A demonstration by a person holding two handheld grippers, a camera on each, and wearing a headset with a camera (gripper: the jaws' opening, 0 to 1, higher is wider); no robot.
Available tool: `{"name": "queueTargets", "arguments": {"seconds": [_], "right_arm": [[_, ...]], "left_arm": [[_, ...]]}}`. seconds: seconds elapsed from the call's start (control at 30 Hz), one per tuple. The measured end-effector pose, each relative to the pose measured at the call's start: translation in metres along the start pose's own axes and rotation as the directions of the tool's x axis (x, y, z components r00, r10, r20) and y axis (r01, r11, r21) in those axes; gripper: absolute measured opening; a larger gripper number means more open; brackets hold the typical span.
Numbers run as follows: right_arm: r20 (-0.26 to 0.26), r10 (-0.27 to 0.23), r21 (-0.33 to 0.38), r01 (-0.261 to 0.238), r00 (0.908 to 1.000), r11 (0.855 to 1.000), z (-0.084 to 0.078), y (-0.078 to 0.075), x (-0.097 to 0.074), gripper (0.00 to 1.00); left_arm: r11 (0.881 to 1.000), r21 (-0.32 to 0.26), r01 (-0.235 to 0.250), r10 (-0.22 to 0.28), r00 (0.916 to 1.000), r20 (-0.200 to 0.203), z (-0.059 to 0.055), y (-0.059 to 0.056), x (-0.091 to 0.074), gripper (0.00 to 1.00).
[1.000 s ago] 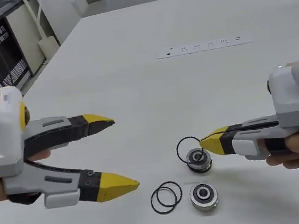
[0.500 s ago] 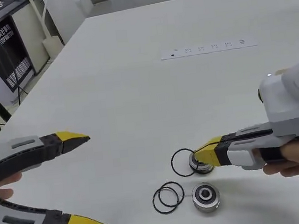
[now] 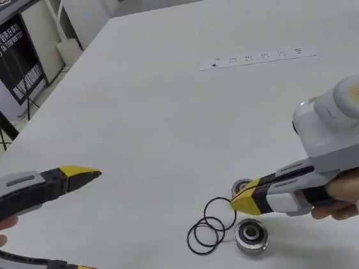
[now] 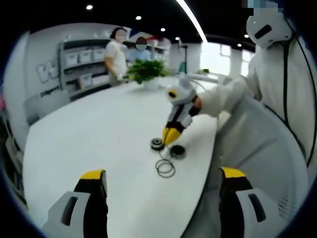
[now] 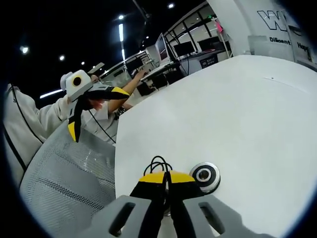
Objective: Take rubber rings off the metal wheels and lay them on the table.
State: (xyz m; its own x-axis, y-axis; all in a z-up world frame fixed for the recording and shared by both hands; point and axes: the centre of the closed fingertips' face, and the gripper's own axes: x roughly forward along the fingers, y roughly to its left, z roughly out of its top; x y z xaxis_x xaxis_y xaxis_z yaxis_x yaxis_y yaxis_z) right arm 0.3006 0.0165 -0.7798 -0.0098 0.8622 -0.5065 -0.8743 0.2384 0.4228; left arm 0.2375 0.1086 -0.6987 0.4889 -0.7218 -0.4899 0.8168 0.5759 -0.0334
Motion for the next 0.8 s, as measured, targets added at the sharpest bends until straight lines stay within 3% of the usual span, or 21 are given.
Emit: {"name": "queueTargets", "arguments": {"seconds": [0.27, 0.8], "right_arm": [[-0.052, 0.003, 0.000, -0.003, 0.9987, 1.000, -0.006, -0.004, 0.008, 0.00], [-0.109, -0.022, -0.014, 0.021, 0.9938, 1.000, -0.015, -0.010, 0.015, 0.01]], "left_arm": [[0.999, -0.016, -0.029, 0.030, 0.9995, 0.007, -0.002, 0.007, -0.003, 0.98], [0.999, -0.029, -0.029, 0.029, 0.9995, 0.009, -0.006, 0.007, -0.005, 0.97]]}}
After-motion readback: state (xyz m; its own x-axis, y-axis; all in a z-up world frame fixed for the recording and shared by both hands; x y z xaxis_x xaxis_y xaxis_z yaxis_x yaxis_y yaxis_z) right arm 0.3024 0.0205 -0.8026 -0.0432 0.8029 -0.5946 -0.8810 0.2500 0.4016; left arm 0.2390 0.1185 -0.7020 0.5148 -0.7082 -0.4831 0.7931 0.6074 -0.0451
